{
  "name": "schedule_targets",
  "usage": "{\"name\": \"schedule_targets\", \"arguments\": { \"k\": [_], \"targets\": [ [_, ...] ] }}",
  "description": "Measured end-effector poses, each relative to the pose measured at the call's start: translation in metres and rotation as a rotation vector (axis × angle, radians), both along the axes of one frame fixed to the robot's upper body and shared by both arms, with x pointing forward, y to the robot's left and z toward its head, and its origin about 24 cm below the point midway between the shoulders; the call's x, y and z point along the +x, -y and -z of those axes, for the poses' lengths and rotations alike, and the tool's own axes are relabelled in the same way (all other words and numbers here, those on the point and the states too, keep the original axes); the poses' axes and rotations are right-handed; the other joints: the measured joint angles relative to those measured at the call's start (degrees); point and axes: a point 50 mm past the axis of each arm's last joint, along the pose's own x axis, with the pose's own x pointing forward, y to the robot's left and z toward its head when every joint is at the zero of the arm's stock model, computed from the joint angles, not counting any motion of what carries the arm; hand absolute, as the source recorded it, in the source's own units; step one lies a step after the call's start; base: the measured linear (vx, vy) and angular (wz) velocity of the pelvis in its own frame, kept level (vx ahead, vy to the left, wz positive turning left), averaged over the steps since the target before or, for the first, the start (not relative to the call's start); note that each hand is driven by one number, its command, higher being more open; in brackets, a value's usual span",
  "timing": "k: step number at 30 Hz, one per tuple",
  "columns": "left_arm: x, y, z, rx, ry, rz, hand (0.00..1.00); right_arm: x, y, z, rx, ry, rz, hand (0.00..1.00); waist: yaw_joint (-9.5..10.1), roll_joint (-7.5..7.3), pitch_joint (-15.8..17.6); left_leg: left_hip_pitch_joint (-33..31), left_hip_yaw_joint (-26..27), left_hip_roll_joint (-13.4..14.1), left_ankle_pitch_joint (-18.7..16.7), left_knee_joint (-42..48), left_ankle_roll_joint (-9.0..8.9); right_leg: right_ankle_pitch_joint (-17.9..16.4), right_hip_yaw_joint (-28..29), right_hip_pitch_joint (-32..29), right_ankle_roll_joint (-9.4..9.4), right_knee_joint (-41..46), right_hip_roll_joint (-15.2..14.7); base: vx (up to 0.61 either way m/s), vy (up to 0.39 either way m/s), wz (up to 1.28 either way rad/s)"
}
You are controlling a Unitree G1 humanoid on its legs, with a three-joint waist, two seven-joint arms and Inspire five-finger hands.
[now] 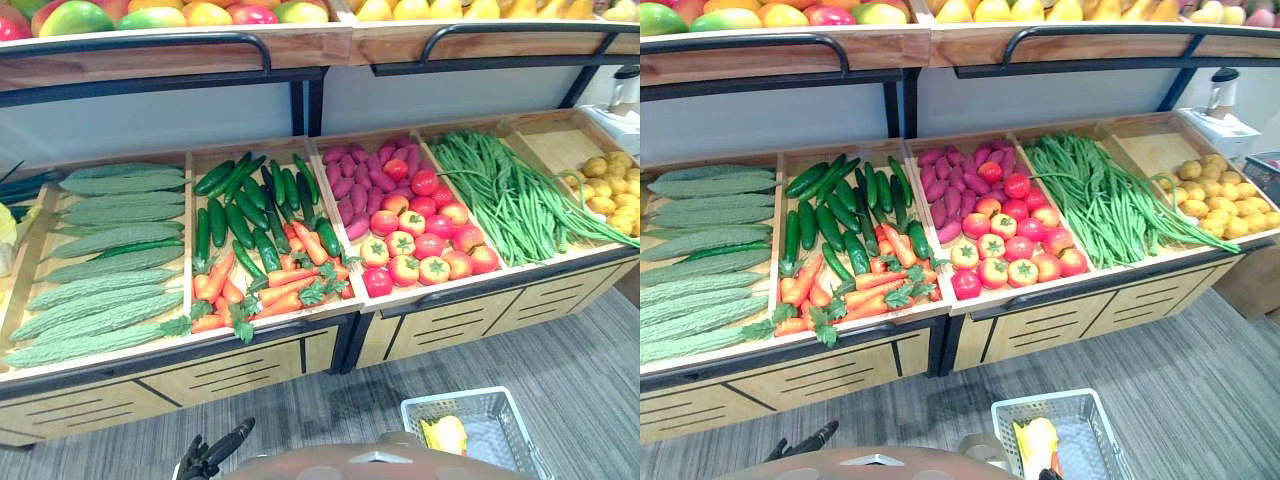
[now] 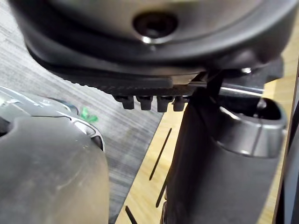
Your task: Pick vegetable in the basket
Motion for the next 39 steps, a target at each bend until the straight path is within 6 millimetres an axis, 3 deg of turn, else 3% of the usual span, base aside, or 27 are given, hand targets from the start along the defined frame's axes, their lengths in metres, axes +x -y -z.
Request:
{"name": "schedule_targets", "arguments": {
  "k": [3, 8, 11, 15, 18, 21, 22, 23, 24, 26, 27, 28, 29, 30, 32, 33, 34, 35, 37, 38, 39],
  "targets": [
    [-0.006, -0.005, -0.001, 0.014, -0.012, -0.041, 1.0, -0.013, -0.007, 0.0, 0.022, -0.004, 0.047, 0.0, -0.11, 0.21, 0.5, 0.6, 1.7, 1.8, -2.7, 4.3, -0.13, -0.5, 1.9, 0.1, 0.21, 1.6, 1.2, -0.1, 0.056, -0.35],
    [-0.017, -0.019, -0.003, 0.062, -0.042, -0.117, 1.0, -0.062, -0.026, -0.004, 0.075, -0.099, 0.147, 0.0, -0.49, -0.68, 0.8, 1.5, 3.4, 4.1, -5.9, 9.0, -0.69, -1.1, 4.0, 0.2, 0.19, 3.7, 2.7, -0.07, 0.041, -0.22],
    [-0.024, -0.024, -0.004, 0.077, -0.076, -0.103, 1.0, -0.082, -0.034, -0.006, 0.104, -0.151, 0.184, 0.0, -1.86, -0.86, 0.7, 1.7, 3.8, 4.6, -6.2, 10.1, -0.72, -1.2, 4.6, 0.1, 0.25, 4.3, 3.3, -0.03, 0.016, -0.12],
    [-0.017, -0.026, -0.004, 0.093, -0.078, -0.035, 1.0, -0.099, -0.048, -0.009, 0.129, -0.182, 0.225, 0.0, -3.47, -1.85, 0.7, 2.3, 4.2, 4.8, -6.8, 10.6, -1.19, -2.4, 5.2, -0.9, 0.38, 6.5, 3.6, -0.03, -0.012, -0.06],
    [-0.006, -0.026, -0.005, 0.108, -0.065, 0.019, 1.0, -0.107, -0.065, -0.011, 0.167, -0.185, 0.224, 0.0, -5.54, -1.97, 0.7, 2.2, 7.4, 8.2, -8.1, 13.4, -1.91, -2.4, 6.9, -2.8, 0.09, 7.4, 6.4, -0.04, -0.039, -0.42],
    [0.012, -0.026, -0.01, 0.135, -0.018, 0.068, 1.0, -0.098, -0.072, -0.008, 0.207, -0.18, 0.122, 0.0, -6.4, -1.42, 0.4, 0.8, 13.3, 12.8, -8.4, 15.9, -2.6, 2.4, 9.6, -6.7, -0.77, 4.5, 10.7, -0.05, -0.069, -1.16],
    [0.03, -0.026, -0.014, 0.152, 0.034, 0.107, 1.0, -0.092, -0.074, -0.007, 0.222, -0.167, 0.073, 0.0, -6.08, -1.12, 0.2, -0.3, 16.6, 14.7, -8.3, 16.8, -2.77, 6.0, 7.4, -8.5, -1.58, 1.4, 11.5, -0.06, -0.088, -1.46],
    [0.051, -0.025, -0.018, 0.164, 0.092, 0.137, 1.0, -0.089, -0.073, -0.006, 0.221, -0.162, 0.05, 0.0, -5.68, -1.34, 0.4, -0.6, 19.8, 15.9, -8.0, 17.4, -2.73, 7.3, 0.1, -9.6, -3.22, -1.2, 9.2, -0.06, -0.058, -1.37],
    [0.06, -0.024, -0.02, 0.166, 0.114, 0.147, 1.0, -0.085, -0.073, -0.005, 0.219, -0.159, 0.042, 0.0, -5.55, -1.3, 0.5, -0.4, 21.0, 16.4, -7.9, 17.5, -2.74, 6.9, -5.1, -10.2, -3.81, -1.0, 7.3, -0.03, 0.014, -1.03],
    [0.085, -0.017, -0.025, 0.16, 0.186, 0.174, 1.0, -0.085, -0.074, -0.005, 0.223, -0.184, 0.037, 0.0, -5.78, -1.36, 0.5, 0.6, 24.1, 17.4, -7.3, 17.3, -2.78, 3.8, -21.9, -10.4, -7.76, 8.9, -1.0, 0.02, 0.021, -0.7],
    [0.09, -0.015, -0.026, 0.159, 0.201, 0.181, 1.0, -0.083, -0.074, -0.004, 0.223, -0.181, 0.035, 0.0, -5.42, -1.34, 0.4, 1.1, 25.4, 17.4, -7.1, 17.2, -2.88, 1.3, -24.3, -10.5, -7.53, 11.7, -2.7, 0.07, -0.069, -0.85],
    [0.092, -0.015, -0.027, 0.164, 0.215, 0.186, 1.0, -0.074, -0.073, -0.001, 0.225, -0.165, 0.027, 0.0, -4.81, -1.83, 0.3, 2.0, 27.7, 16.2, -6.4, 16.3, -2.66, -2.8, -29.2, -11.9, -8.36, 17.6, -6.2, 0.06, -0.11, -0.98],
    [0.09, -0.015, -0.026, 0.164, 0.206, 0.184, 1.0, -0.063, -0.072, 0.001, 0.227, -0.142, 0.012, 0.0, -4.7, -2.51, 0.3, 2.9, 29.5, 14.7, -5.6, 15.2, -2.79, -6.0, -33.2, -13.9, -10.62, 22.0, -9.6, 0.09, -0.192, -0.93],
    [0.088, -0.016, -0.025, 0.162, 0.196, 0.181, 1.0, -0.056, -0.069, 0.003, 0.227, -0.134, -0.008, 0.0, -4.71, -2.92, 0.2, 3.5, 30.1, 14.0, -5.2, 14.7, -2.68, -6.9, -34.3, -14.2, -10.9, 22.6, -10.2, 0.11, -0.247, -0.73],
    [0.07, -0.011, -0.015, 0.111, 0.134, 0.135, 1.0, -0.032, -0.06, 0.007, 0.211, -0.112, -0.076, 0.0, -4.51, -1.6, -0.2, 3.5, 30.5, 13.1, -0.9, 11.5, 1.88, -7.6, -34.5, -14.2, -11.05, 19.2, -6.7, 0.15, -0.263, -0.54],
    [0.06, -0.011, -0.011, 0.099, 0.103, 0.115, 1.0, -0.014, -0.059, 0.01, 0.207, -0.072, -0.105, 0.0, -4.27, -2.36, 0.0, 3.5, 30.6, 12.8, 2.3, 11.0, 4.54, -7.5, -33.4, -13.8, -11.42, 17.2, -5.7, 0.14, -0.182, -0.38],
    [0.054, -0.011, -0.009, 0.093, 0.086, 0.104, 1.0, -0.005, -0.06, 0.01, 0.205, -0.061, -0.125, 0.0, -3.95, -3.22, 0.4, 3.3, 30.4, 12.5, 0.9, 10.9, 3.25, -7.4, -32.2, -13.6, -11.63, 16.1, -5.1, 0.12, -0.172, -0.37],
    [0.044, -0.009, -0.006, 0.076, 0.057, 0.088, 1.0, 0.003, -0.058, 0.011, 0.194, -0.058, -0.148, 0.0, -2.57, -3.44, 0.4, 2.1, 29.9, 11.2, -1.6, 9.8, 0.63, -6.7, -31.7, -12.4, -12.55, 13.1, -3.8, 0.05, -0.131, -0.3],
    [0.037, -0.016, -0.007, 0.094, 0.053, 0.045, 1.0, 0.017, -0.055, 0.01, 0.175, -0.021, -0.21, 0.0, -1.47, -4.12, 0.8, -1.9, 29.7, 9.9, -2.5, 9.3, 1.0, -5.0, -31.6, -9.9, -12.81, 7.3, -0.9, 0.0, -0.099, -0.19],
    [0.03, -0.021, -0.007, 0.103, 0.041, 0.008, 1.0, 0.023, -0.047, 0.008, 0.149, -0.004, -0.236, 0.0, -1.05, -3.7, 0.6, -4.4, 29.9, 9.3, -2.0, 7.4, 2.03, -3.4, -31.8, -8.1, -12.71, 3.3, 1.3, -0.04, -0.046, -0.54],
    [0.017, -0.021, -0.006, 0.098, 0.013, -0.025, 1.0, 0.028, -0.039, 0.007, 0.125, 0.005, -0.269, 0.0, 0.42, -3.42, 0.8, -4.5, 28.9, 9.0, 1.3, 5.9, 2.74, -2.4, -30.8, -7.0, -11.8, 0.1, 3.6, -0.03, -0.029, -0.67]
  ]
}}
